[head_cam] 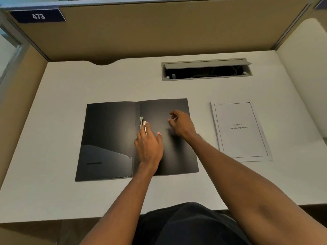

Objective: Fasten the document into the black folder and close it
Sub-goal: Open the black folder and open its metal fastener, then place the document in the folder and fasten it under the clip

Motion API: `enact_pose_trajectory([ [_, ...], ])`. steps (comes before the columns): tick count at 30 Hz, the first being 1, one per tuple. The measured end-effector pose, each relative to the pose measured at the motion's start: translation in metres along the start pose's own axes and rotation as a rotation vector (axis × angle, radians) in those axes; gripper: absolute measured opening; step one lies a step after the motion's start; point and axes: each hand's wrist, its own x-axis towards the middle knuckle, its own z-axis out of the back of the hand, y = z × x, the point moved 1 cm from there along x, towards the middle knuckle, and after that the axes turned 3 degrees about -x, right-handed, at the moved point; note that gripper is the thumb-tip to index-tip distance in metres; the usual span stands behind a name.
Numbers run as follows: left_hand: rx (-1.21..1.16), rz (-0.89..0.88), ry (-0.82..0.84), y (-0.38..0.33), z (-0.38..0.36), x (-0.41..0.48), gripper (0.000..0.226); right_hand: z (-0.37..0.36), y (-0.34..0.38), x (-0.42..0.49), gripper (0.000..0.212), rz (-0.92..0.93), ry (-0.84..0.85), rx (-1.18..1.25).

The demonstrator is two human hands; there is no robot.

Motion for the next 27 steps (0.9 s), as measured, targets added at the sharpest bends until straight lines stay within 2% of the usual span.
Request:
enact_pose_trajectory([
  [10,-0.131,-0.097,0.100,-0.107,-0.058,-0.035,0.057,0.112,-0.128,-0.044,0.034,-0.137,-0.153,-0.009],
  [14,-0.178,-0.067,0.157,-0.162,-0.091,-0.050,0.057,0.161,-0.186,-0.057,0.034,-0.195,-0.196,-0.017],
  [19,-0.193,0.002,0.258,-0.186,-0.118,-0.051,0.061,0.187,-0.225,-0.063,0.034,-0.238,-0.228,-0.031],
  [27,-0.118,0.142,0.336,-0.234,-0.157,-0.049,0.055,0.213,-0.275,-0.062,0.043,-0.309,-0.244,-0.195],
])
